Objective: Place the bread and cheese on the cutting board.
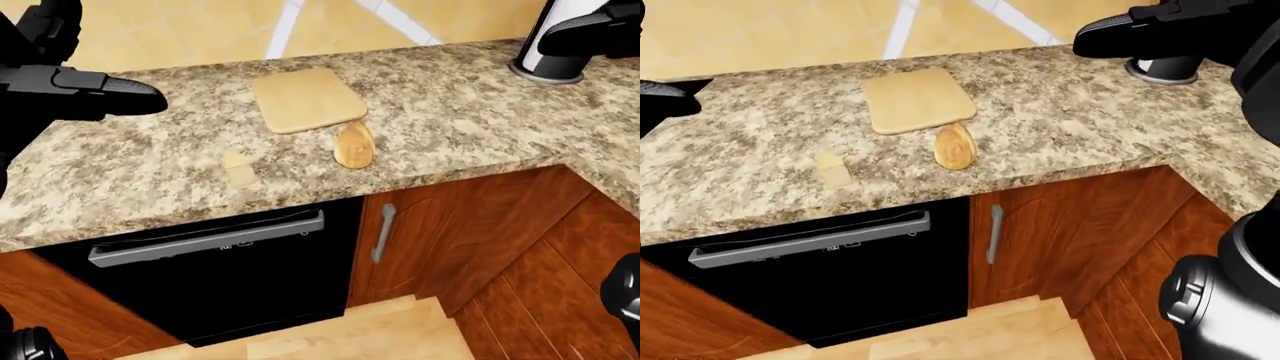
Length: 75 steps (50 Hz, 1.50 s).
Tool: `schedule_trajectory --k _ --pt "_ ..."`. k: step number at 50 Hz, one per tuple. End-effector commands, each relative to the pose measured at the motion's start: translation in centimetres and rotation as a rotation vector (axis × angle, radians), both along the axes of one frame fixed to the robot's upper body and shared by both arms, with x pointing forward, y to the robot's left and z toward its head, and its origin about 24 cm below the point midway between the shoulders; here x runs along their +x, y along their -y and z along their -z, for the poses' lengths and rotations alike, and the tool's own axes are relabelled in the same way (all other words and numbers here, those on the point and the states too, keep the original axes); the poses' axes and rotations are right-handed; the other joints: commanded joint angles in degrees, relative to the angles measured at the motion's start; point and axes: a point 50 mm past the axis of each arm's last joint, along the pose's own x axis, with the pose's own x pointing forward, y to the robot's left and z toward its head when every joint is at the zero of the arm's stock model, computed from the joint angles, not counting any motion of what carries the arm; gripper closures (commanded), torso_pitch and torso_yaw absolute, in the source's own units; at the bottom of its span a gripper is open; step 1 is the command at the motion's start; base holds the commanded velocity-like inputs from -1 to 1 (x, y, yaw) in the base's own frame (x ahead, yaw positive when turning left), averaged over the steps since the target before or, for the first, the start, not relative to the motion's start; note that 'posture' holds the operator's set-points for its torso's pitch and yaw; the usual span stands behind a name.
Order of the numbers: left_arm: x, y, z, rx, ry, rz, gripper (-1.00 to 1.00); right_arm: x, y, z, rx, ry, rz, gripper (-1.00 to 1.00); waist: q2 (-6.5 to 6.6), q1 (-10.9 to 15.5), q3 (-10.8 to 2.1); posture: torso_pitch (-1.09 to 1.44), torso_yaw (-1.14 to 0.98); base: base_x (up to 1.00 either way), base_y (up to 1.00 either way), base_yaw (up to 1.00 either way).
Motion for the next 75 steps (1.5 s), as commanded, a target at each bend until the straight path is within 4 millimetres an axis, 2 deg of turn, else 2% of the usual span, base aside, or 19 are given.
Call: schedule_trajectory --k 1,4,7,8,11,21,22,30,33,40,43,50,52,57,61,65,66,71,75 --pt "-1.01 -0.60 -1.59 -0.005 0.096 -0.036 -1.00 -0.84 -0.08 -1.46 -0.010 0.098 0.001 -1.00 -0.20 0.46 -0.77 0.00 0.00 0.00 0.00 0.00" --pt "-1.08 -0.67 -1.68 -0.007 0.097 -0.038 -1.00 -0.75 -0.07 -1.38 -0.031 0.099 0.017 -1.00 1.01 0.16 0.34 0.00 0.00 0.00 0.00 0.00" --pt "-1.13 -0.69 -1.71 -0.007 0.098 -0.038 -1.00 -0.72 -0.10 -1.34 -0.067 0.095 0.028 -1.00 4.85 -0.62 -0.52 0.00 0.00 0.00 0.00 0.00" --pt "-1.17 -0.76 -1.72 -0.006 0.099 -0.041 -1.00 -0.86 -0.28 -1.30 -0.048 0.096 -0.001 -1.00 2.41 -0.49 0.12 0.00 0.00 0.00 0.00 0.00" --pt "-1.18 -0.74 -1.75 -0.007 0.100 -0.040 -1.00 -0.83 -0.18 -1.36 -0.040 0.098 0.001 -1.00 2.57 -0.35 -1.09 0.00 0.00 0.00 0.00 0.00" --pt "-1.15 -0.65 -1.64 0.003 0.098 -0.045 -1.00 -0.79 -0.33 -1.03 -0.045 0.080 -0.006 -1.00 1.71 0.13 -1.16 0.00 0.00 0.00 0.00 0.00" --pt "-1.18 -0.59 -1.68 0.000 0.097 -0.042 -1.00 -0.92 -0.48 -1.12 -0.042 0.096 -0.015 -1.00 2.08 1.74 -2.26 0.00 0.00 0.00 0.00 1.00" --pt "-0.98 -0.55 -1.60 -0.001 0.095 -0.039 -1.00 -0.84 -0.53 -1.38 -0.031 0.102 -0.015 -1.00 3.24 0.30 -1.14 0.00 0.00 0.00 0.05 0.88" --pt "-0.95 -0.56 -1.52 -0.002 0.094 -0.038 -1.00 -0.79 -0.31 -1.40 -0.016 0.102 -0.006 -1.00 -1.19 0.58 0.90 0.00 0.00 0.00 0.00 0.00" --pt "-1.00 -0.44 -1.40 0.000 0.091 -0.036 -1.00 -1.05 -0.28 -1.59 -0.010 0.115 -0.004 -1.00 1.37 0.38 -0.65 0.00 0.00 0.00 0.00 0.00" --pt "-1.10 -0.44 -1.42 0.000 0.092 -0.035 -1.00 -1.21 -0.33 -1.66 -0.009 0.121 -0.006 -1.00 3.86 -0.49 -1.09 0.00 0.00 0.00 0.00 0.00" --pt "-1.23 -0.46 -1.57 0.001 0.094 -0.037 -1.00 -1.32 -0.45 -1.81 -0.005 0.132 -0.020 -1.00 3.18 -0.27 -0.69 0.00 0.00 0.00 0.00 0.00" --pt "-1.28 -0.46 -1.65 0.001 0.096 -0.037 -1.00 -1.30 -0.47 -1.76 -0.009 0.130 -0.019 -1.00 3.24 -0.14 -2.00 0.00 0.00 0.00 -0.12 0.00" --pt "-1.10 -0.55 -1.52 0.000 0.093 -0.037 -1.00 -1.20 -0.48 -1.70 -0.014 0.133 -0.018 -1.00 5.52 -0.43 -3.04 0.00 0.00 0.00 -0.38 0.00" --pt "-1.10 -0.49 -1.50 0.001 0.093 -0.035 -1.00 -1.16 -0.52 -1.63 -0.018 0.131 -0.013 -1.00 4.51 -0.21 -2.17 0.00 0.00 0.00 -0.36 0.00" --pt "-1.15 -0.56 -1.49 0.003 0.093 -0.040 -1.00 -1.09 -0.52 -1.48 -0.013 0.125 -0.009 -1.00 -2.95 1.44 -1.48 0.00 0.00 0.00 -0.03 0.00" --pt "-1.06 -0.61 -1.46 -0.001 0.092 -0.038 -1.00 -1.05 -0.51 -1.43 -0.013 0.126 -0.009 -1.00 0.15 0.86 0.18 0.00 0.00 0.00 0.00 0.00" --pt "-1.11 -0.54 -1.51 -0.003 0.092 -0.035 -1.00 -1.07 -0.58 -1.50 -0.006 0.127 -0.019 -1.00 4.53 0.28 -0.50 0.00 0.00 0.00 0.00 0.00" --pt "-1.13 -0.51 -1.57 0.000 0.094 -0.036 -1.00 -1.17 -0.49 -1.79 -0.004 0.141 -0.017 -1.00 3.76 -0.14 -0.37 0.00 0.00 0.00 0.00 0.00"
